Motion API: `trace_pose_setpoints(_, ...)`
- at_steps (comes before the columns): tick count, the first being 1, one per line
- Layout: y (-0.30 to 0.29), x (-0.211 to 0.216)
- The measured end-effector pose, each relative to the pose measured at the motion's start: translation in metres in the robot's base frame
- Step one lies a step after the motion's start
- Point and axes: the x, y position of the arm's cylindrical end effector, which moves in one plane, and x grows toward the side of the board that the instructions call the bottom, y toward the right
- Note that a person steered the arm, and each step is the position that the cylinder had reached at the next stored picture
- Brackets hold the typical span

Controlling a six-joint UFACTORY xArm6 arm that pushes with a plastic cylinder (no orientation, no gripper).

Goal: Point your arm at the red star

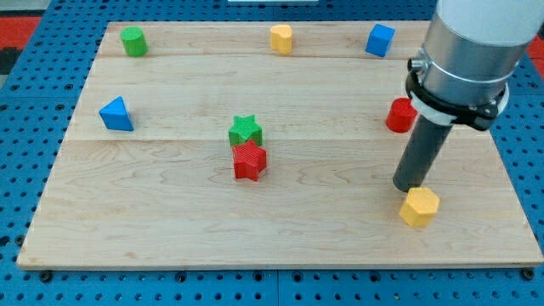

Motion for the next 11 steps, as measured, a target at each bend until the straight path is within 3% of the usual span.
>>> trace_pose_setpoints(3, -0.023, -0.029)
trace_pose_setpoints(6, 0.0, -0.029)
trace_pose_setpoints(9, -0.07, -0.028)
trace_pose_setpoints(11, -0.172, -0.035)
